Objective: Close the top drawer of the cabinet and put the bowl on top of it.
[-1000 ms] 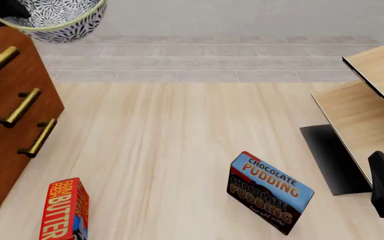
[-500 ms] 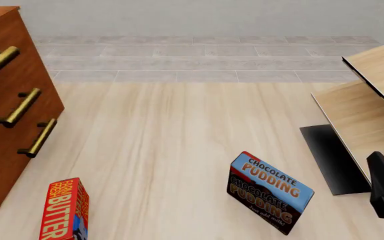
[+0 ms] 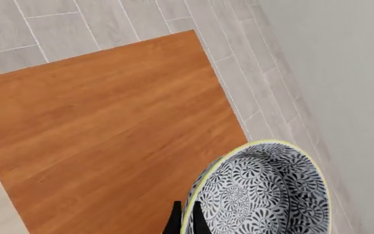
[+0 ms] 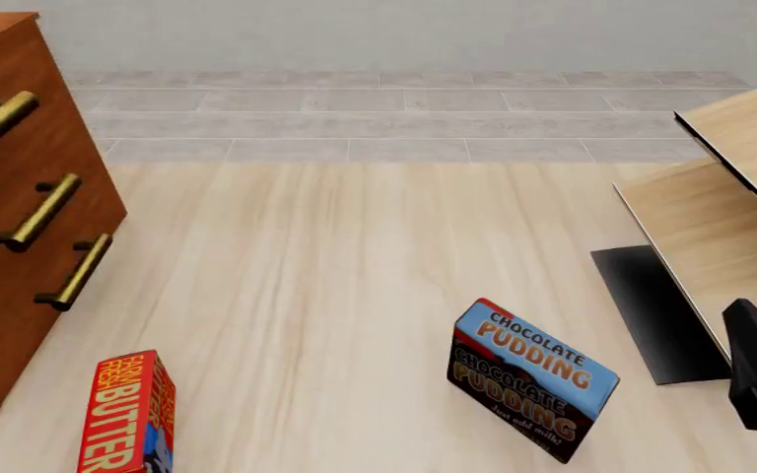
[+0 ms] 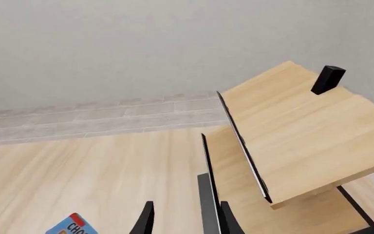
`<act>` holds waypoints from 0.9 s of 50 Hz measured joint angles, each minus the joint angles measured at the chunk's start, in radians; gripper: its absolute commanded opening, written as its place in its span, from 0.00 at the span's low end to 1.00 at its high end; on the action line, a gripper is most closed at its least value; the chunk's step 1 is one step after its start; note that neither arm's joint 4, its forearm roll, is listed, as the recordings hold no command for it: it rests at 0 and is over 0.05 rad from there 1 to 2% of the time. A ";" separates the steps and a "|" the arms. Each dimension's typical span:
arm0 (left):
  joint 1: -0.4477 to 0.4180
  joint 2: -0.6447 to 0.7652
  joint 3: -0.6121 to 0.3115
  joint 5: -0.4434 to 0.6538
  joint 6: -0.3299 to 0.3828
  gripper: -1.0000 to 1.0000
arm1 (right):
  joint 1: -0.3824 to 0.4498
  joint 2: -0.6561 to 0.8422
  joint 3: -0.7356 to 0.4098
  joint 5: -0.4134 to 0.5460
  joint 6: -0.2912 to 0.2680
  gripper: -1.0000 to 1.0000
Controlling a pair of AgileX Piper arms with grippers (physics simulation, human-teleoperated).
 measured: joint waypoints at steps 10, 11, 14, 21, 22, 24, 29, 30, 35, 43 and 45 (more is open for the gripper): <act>0.037 0.018 0.005 0.007 -0.034 0.00 | -0.001 -0.005 0.000 0.004 -0.001 1.00; 0.040 0.020 0.006 0.007 -0.038 0.00 | -0.002 -0.005 0.000 0.004 -0.001 1.00; 0.051 0.028 0.011 0.008 -0.047 0.00 | -0.002 -0.007 0.000 0.006 -0.002 1.00; 0.072 0.050 0.022 0.008 -0.062 0.00 | -0.003 -0.008 0.000 0.008 -0.003 1.00; 0.074 0.053 0.023 0.008 -0.064 0.00 | -0.003 -0.009 0.000 0.008 -0.003 1.00; 0.079 0.058 0.025 0.008 -0.068 0.00 | -0.003 -0.010 0.000 0.009 -0.004 1.00; 0.089 0.071 0.033 0.008 -0.078 0.00 | -0.004 -0.010 0.000 0.009 -0.005 1.00; 0.091 0.073 0.034 0.008 -0.080 0.00 | -0.004 -0.010 0.000 0.010 -0.005 1.00; 0.098 0.085 0.042 0.008 -0.092 0.00 | -0.004 -0.010 0.000 0.010 -0.006 1.00; 0.105 0.105 0.051 0.008 -0.111 0.00 | -0.005 -0.008 0.000 0.009 -0.008 1.00; 0.106 0.109 0.053 0.008 -0.115 0.00 | -0.005 -0.007 0.000 0.008 -0.008 1.00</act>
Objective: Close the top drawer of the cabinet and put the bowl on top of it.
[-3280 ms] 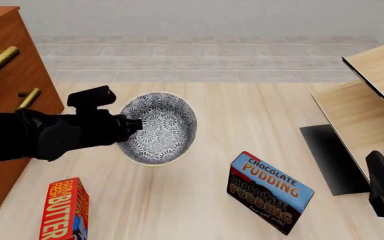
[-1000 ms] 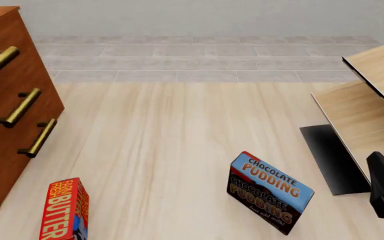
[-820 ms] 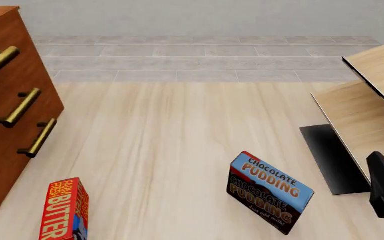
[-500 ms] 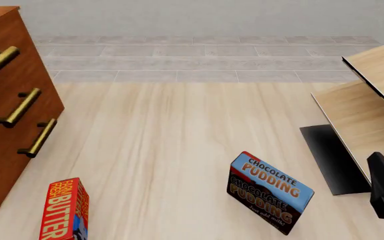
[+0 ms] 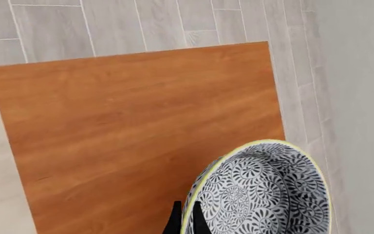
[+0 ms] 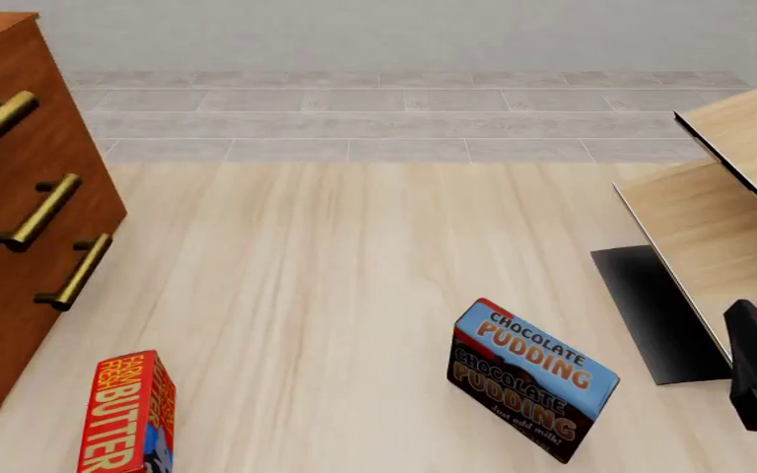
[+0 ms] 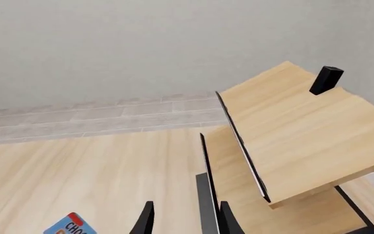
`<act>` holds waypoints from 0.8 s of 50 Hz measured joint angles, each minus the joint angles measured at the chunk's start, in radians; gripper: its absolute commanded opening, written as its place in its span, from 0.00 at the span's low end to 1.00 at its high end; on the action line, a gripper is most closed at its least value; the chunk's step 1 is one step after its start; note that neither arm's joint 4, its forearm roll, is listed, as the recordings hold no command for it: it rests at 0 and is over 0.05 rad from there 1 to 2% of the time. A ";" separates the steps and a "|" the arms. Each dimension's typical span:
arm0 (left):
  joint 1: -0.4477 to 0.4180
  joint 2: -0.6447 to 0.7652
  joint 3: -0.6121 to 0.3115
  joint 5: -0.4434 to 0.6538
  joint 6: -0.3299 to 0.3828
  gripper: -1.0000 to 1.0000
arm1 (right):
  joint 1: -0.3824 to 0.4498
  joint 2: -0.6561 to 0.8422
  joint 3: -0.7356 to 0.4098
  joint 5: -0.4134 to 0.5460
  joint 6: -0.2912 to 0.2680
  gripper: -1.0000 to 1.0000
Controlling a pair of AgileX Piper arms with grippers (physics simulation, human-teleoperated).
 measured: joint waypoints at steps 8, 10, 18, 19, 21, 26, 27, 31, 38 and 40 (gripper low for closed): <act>0.007 0.015 0.007 0.000 -0.009 0.00 | 0.000 0.002 0.000 -0.001 -0.001 1.00; 0.009 0.019 0.009 0.000 -0.009 0.00 | 0.000 0.002 0.000 -0.002 -0.001 1.00; 0.017 0.026 0.011 0.000 -0.008 0.00 | 0.000 0.005 0.000 -0.004 -0.001 1.00; 0.018 0.026 0.011 0.000 -0.007 0.00 | 0.000 0.005 0.000 -0.004 -0.001 1.00; 0.019 0.026 0.011 -0.001 -0.006 0.00 | 0.000 0.005 0.000 -0.004 -0.001 1.00; 0.023 0.027 0.011 -0.002 -0.002 0.00 | 0.000 0.005 0.000 -0.004 -0.001 1.00; 0.024 0.027 0.011 -0.002 -0.001 0.00 | 0.000 0.004 0.000 -0.004 -0.001 1.00; 0.028 0.027 0.012 -0.004 0.002 0.00 | 0.000 0.002 0.000 -0.002 -0.001 1.00; 0.036 0.026 0.013 -0.006 0.009 0.00 | 0.000 -0.001 0.000 0.000 -0.001 1.00; 0.040 0.026 0.013 -0.005 0.011 0.00 | 0.000 -0.001 0.000 0.001 -0.001 1.00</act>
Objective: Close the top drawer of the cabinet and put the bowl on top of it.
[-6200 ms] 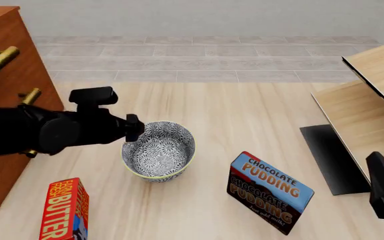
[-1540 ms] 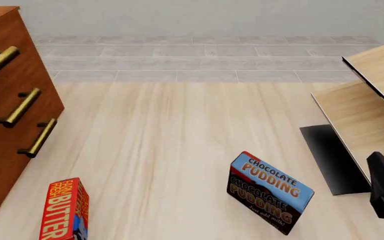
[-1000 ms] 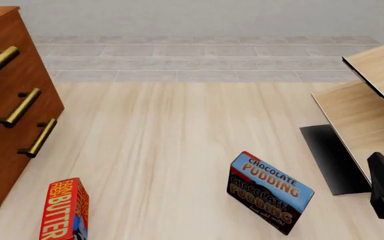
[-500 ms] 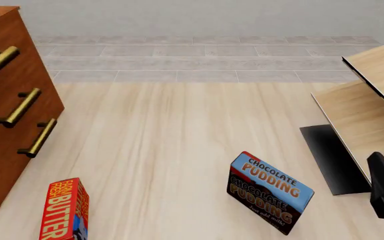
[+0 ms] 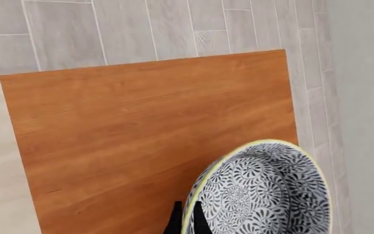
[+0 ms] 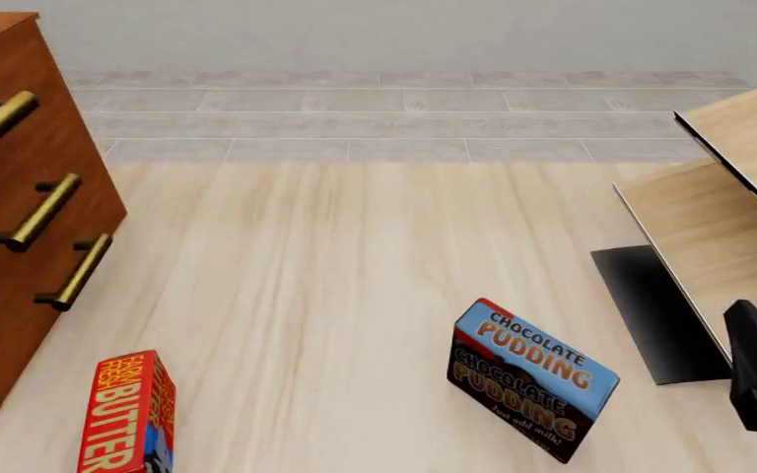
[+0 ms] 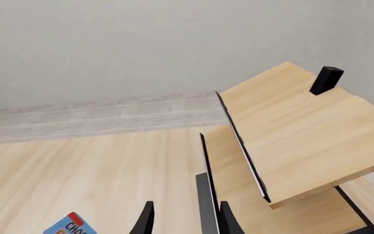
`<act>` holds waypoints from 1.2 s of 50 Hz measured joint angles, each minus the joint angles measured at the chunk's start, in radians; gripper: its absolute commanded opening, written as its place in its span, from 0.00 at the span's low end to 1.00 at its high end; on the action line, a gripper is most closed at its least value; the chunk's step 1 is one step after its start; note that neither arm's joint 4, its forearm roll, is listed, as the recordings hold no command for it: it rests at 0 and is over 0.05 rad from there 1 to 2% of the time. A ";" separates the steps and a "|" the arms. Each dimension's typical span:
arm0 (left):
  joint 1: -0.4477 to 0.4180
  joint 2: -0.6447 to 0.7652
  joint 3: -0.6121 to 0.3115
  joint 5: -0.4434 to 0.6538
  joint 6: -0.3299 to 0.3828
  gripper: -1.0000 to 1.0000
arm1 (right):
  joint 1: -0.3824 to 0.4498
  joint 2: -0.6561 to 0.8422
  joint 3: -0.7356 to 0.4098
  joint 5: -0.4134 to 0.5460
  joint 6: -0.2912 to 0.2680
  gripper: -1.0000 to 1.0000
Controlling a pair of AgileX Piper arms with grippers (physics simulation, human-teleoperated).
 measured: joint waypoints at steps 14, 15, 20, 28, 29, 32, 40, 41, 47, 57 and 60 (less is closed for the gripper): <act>0.009 0.000 -0.040 0.005 -0.002 1.00 | 0.001 0.000 0.000 -0.001 0.002 1.00; 0.010 0.000 -0.042 0.005 -0.002 1.00 | 0.001 0.000 0.000 -0.001 0.003 1.00; 0.016 0.000 -0.051 0.005 0.001 1.00 | 0.001 -0.001 0.000 0.000 0.003 1.00; 0.030 -0.003 -0.061 0.005 0.009 1.00 | 0.000 -0.003 0.000 0.001 0.005 1.00; 0.032 -0.004 -0.063 0.005 0.010 1.00 | 0.000 -0.003 0.000 0.001 0.005 1.00; 0.041 -0.009 -0.069 0.005 0.014 1.00 | 0.000 -0.002 0.000 0.001 0.005 1.00; 0.060 -0.028 -0.081 0.005 0.018 1.00 | 0.001 -0.004 0.000 0.002 0.006 1.00; 0.062 -0.031 -0.082 0.005 0.018 1.00 | 0.001 -0.005 0.000 0.002 0.006 1.00; 0.065 -0.048 -0.087 0.005 0.017 1.00 | 0.000 -0.014 0.000 0.009 0.007 1.00; 0.056 -0.079 -0.095 0.005 0.011 1.00 | -0.004 -0.031 -0.001 0.021 0.011 1.00; 0.053 -0.090 -0.099 0.005 0.009 1.00 | -0.005 -0.035 -0.001 0.024 0.013 1.00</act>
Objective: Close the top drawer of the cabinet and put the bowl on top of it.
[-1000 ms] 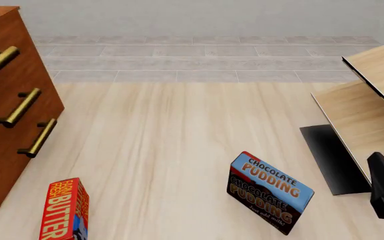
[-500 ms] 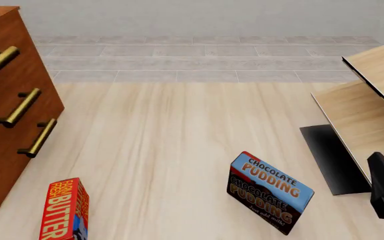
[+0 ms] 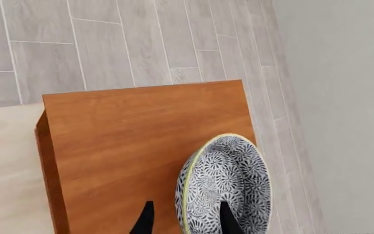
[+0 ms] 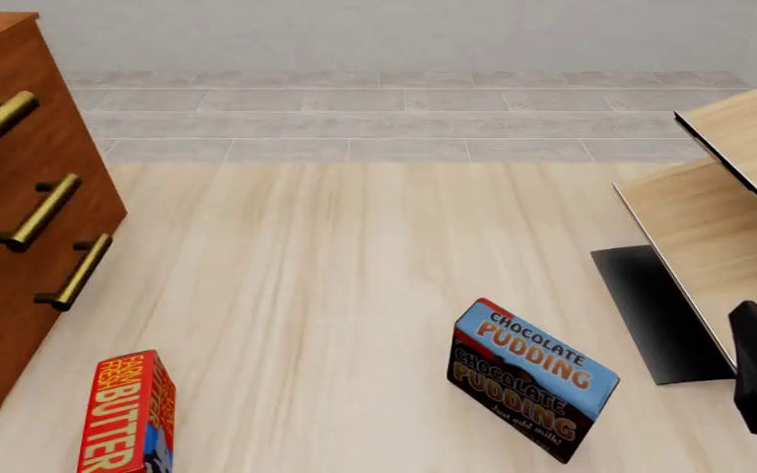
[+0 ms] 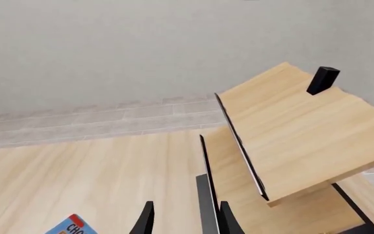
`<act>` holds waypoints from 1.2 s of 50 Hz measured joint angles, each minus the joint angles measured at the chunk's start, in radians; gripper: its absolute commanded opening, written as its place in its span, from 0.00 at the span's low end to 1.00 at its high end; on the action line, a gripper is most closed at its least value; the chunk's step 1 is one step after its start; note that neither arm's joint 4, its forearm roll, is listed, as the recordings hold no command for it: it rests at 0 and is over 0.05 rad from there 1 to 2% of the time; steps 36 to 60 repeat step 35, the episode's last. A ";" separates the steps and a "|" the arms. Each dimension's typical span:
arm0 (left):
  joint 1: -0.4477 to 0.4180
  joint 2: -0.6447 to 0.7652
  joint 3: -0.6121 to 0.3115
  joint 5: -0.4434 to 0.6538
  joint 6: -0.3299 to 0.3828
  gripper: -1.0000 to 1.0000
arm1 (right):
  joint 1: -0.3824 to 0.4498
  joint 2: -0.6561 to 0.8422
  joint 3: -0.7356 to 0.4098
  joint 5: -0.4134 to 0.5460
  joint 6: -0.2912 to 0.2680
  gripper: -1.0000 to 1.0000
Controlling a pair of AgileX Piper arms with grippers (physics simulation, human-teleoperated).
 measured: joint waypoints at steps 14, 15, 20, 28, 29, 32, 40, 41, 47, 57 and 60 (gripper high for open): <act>-0.021 -0.055 -0.022 0.000 -0.008 1.00 | -0.007 -0.016 0.000 0.011 0.008 1.00; -0.022 -0.060 -0.024 0.000 -0.007 1.00 | -0.008 -0.017 0.000 0.012 0.008 1.00; -0.039 -0.085 -0.040 0.000 -0.007 1.00 | -0.009 -0.018 0.000 0.013 0.009 1.00; -0.078 -0.134 -0.070 0.000 -0.003 1.00 | -0.010 -0.018 0.000 0.013 0.006 1.00; -0.083 -0.140 -0.074 0.000 -0.002 1.00 | -0.009 -0.017 0.000 0.013 0.006 1.00; -0.096 -0.158 -0.086 0.000 0.002 1.00 | -0.008 -0.013 0.000 0.011 0.004 1.00; -0.107 -0.173 -0.096 0.000 0.008 1.00 | -0.008 -0.008 0.000 0.007 0.003 1.00; -0.107 -0.173 -0.096 0.000 0.008 1.00 | -0.008 -0.008 0.000 0.007 0.003 1.00; -0.107 -0.173 -0.096 0.000 0.008 1.00 | -0.008 -0.008 0.000 0.007 0.003 1.00; -0.107 -0.173 -0.096 0.000 0.008 1.00 | -0.008 -0.008 0.000 0.007 0.003 1.00; -0.107 -0.173 -0.096 0.000 0.008 1.00 | -0.008 -0.008 0.000 0.007 0.003 1.00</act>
